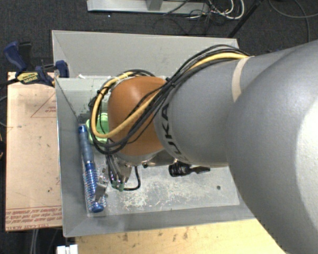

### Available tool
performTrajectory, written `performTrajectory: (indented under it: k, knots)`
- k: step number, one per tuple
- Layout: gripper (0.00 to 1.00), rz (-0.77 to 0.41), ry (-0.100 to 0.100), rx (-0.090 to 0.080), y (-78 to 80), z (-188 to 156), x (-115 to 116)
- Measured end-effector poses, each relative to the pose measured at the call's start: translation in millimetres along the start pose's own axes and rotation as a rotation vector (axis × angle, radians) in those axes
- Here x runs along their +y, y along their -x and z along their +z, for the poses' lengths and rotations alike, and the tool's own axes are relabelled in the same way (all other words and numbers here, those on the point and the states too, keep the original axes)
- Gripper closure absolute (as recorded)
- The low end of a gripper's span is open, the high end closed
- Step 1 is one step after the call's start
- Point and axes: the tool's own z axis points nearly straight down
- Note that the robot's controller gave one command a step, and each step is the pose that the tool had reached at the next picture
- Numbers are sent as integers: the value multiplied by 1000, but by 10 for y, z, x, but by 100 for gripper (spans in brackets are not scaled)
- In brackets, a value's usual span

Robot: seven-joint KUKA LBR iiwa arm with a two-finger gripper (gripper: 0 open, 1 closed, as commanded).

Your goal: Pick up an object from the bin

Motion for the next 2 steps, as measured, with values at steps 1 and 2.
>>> performTrajectory:
  k: [1, 2]
  knots:
    - [0, 2, 5, -12, 572, -643, 88]
    - [0, -142, -3, -3, 1293, 412, 396]
